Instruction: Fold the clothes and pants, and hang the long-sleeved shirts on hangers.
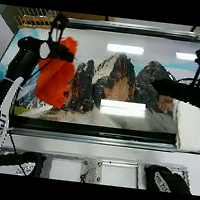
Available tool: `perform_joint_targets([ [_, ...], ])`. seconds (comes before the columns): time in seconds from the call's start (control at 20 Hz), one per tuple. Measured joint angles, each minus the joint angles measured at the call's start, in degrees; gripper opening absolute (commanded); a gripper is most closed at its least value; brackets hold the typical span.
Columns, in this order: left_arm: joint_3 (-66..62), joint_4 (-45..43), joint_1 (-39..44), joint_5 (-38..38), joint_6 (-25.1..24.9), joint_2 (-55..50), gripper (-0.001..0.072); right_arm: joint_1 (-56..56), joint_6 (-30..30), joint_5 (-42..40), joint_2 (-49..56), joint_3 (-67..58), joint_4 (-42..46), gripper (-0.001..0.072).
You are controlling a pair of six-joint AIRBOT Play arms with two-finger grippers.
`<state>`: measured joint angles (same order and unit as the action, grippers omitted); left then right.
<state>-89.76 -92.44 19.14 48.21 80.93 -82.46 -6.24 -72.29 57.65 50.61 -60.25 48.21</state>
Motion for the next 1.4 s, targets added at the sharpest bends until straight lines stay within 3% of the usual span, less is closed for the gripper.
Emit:
perform_joint_targets([
  [0.15,-1.62,2.47,11.85,0.15,0.00,0.79,0.0006,-4.35,0.68,-1.29,-1.99,-1.22,-0.26,0.0014],
  [0.2,-1.86,2.78,15.41,-0.39,0.00,0.17,0.0082,-5.88,0.79,-1.55,-2.69,-1.38,-0.31,0.0015],
  [0.25,-2.03,3.19,18.78,-1.11,0.00,-0.76,0.0463,-7.54,0.83,-1.75,-3.41,-1.55,-0.33,0.0015],
  [0.3,-2.16,3.26,21.84,-2.23,0.00,-1.92,0.0588,-8.96,0.92,-1.95,-4.04,-1.64,-0.42,0.0015],
  [0.45,-2.38,2.21,26.14,-5.03,2.21,-4.57,0.0587,-12.94,0.94,-2.05,-5.68,-1.79,-0.44,0.0017],
  [0.55,-2.47,0.66,24.50,-4.72,5.49,-4.63,0.0588,-14.71,0.94,-1.95,-6.49,-1.81,-0.44,0.0016],
  [0.7,-2.49,0.11,15.41,1.64,8.85,-3.63,0.0588,-15.85,0.96,-0.96,-7.10,-1.84,-0.46,0.0016],
  [0.85,-0.85,4.39,2.25,9.42,8.83,-3.39,0.0587,-16.24,0.96,1.11,-7.28,-1.84,-0.46,0.0017],
  [1.0,5.22,13.29,-11.19,12.87,0.72,-3.34,0.0588,-16.37,0.96,3.06,-7.32,-1.84,-0.46,0.0016],
  [1.15,13.75,23.21,-22.16,12.44,-12.85,-3.34,0.0588,-16.44,0.98,4.79,-7.32,-1.84,-0.46,0.0017],
  [1.4,20.61,31.47,-30.67,8.22,-28.06,-6.99,0.0587,-16.44,0.98,8.17,-7.32,-1.84,-0.46,0.0017],
])
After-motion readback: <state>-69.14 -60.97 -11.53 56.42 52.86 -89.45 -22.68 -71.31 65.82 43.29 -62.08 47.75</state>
